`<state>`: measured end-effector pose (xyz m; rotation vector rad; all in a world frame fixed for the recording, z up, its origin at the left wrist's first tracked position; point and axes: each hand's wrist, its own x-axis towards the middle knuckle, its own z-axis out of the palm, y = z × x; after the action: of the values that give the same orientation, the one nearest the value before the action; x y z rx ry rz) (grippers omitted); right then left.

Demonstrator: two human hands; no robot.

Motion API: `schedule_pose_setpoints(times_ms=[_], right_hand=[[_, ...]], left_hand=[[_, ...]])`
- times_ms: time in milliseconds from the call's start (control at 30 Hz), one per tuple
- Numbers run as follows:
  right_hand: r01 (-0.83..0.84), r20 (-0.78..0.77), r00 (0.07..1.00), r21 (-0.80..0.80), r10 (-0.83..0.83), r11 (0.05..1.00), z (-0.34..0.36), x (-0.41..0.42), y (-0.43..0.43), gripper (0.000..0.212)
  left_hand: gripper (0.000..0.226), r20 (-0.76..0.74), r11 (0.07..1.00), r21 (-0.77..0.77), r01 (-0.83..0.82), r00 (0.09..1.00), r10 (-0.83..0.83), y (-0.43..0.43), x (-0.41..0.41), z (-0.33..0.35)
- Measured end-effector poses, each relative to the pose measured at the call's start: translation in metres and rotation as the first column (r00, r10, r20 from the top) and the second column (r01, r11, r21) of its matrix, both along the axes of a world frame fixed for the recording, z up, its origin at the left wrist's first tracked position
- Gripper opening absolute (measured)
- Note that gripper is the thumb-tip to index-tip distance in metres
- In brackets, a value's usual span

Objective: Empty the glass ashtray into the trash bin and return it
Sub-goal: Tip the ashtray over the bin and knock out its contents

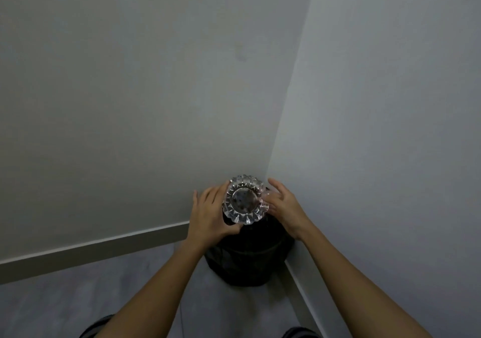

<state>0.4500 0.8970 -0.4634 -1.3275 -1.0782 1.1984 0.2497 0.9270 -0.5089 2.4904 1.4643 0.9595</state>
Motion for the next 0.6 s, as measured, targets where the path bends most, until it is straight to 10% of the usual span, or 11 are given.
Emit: schedule_pose_setpoints(times_ms=[267, 600], right_hand=[[-0.110, 0.017, 0.993, -0.205, 0.116, 0.972, 0.015, 0.005, -0.005, 0.024], [0.119, 0.321, 0.945, -0.155, -0.064, 0.981, 0.020, 0.000, 0.003, 0.021]], left_hand=[[0.103, -0.150, 0.988, 0.080, 0.133, 0.981, -0.120, 0.000, 0.002, 0.011], [0.119, -0.519, 0.942, -0.306, -0.134, 0.854, -0.048, -0.024, -0.007, -0.024]])
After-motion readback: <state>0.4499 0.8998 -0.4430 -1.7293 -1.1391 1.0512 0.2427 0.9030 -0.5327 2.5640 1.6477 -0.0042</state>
